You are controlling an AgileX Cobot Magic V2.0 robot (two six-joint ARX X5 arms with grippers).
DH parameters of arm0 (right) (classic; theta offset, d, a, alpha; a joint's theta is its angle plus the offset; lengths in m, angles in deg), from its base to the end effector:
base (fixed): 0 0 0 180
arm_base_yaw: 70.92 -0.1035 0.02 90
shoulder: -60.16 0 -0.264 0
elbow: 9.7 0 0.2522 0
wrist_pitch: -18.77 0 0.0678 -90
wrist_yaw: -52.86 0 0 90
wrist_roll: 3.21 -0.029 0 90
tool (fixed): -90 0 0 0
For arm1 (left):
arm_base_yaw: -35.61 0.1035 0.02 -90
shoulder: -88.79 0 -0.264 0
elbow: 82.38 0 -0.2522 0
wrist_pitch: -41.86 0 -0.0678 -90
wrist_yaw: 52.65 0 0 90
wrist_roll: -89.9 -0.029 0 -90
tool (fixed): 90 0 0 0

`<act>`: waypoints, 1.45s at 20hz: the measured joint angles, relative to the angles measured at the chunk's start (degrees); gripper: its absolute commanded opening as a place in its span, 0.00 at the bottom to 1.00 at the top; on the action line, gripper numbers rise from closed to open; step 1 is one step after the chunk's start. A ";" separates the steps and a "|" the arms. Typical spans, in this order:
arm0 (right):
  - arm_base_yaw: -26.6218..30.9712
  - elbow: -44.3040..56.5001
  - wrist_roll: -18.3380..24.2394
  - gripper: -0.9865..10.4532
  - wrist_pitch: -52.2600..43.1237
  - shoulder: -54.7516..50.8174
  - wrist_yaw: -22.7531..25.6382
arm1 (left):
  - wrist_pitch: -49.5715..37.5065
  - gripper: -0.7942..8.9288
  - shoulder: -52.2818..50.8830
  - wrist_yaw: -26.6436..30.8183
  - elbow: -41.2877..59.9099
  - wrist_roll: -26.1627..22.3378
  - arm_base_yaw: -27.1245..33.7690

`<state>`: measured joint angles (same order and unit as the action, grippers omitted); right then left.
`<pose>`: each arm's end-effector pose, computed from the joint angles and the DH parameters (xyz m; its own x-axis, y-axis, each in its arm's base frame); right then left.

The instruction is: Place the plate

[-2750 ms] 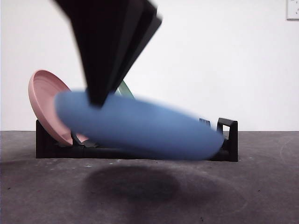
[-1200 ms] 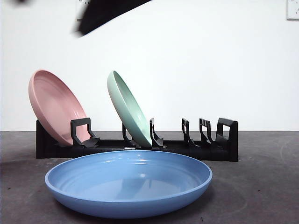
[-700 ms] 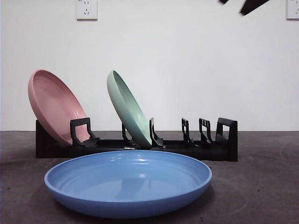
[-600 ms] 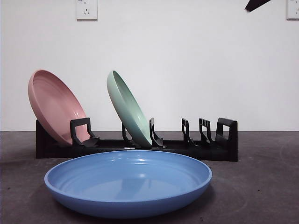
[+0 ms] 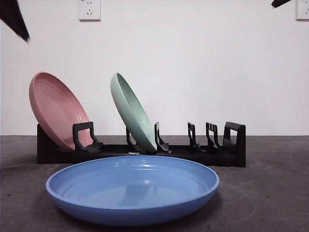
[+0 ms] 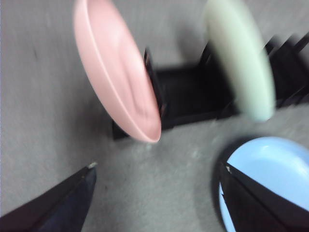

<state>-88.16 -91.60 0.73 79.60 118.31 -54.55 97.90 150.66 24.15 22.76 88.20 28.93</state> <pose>0.1767 0.0639 0.3718 0.6384 0.5114 -0.5753 -0.5491 0.8263 0.1252 0.2092 -0.0312 0.3274 0.6801 -0.3096 -0.6646 0.2990 0.9448 -0.1341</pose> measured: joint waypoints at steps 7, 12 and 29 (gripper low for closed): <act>0.02 0.00 0.57 0.33 0.02 0.00 1.18 | 8.17 0.50 20.81 21.07 -24.37 0.83 -9.11; 0.00 0.00 0.57 0.33 0.02 0.00 1.16 | 15.80 0.50 34.32 31.85 -39.45 0.79 -11.87; 0.00 0.02 0.57 0.33 0.33 0.00 1.05 | 28.61 0.24 48.70 35.82 -52.85 2.80 -11.21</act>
<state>-88.16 -91.58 1.30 79.93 118.31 -53.50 126.51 199.36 59.98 -30.09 91.00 17.72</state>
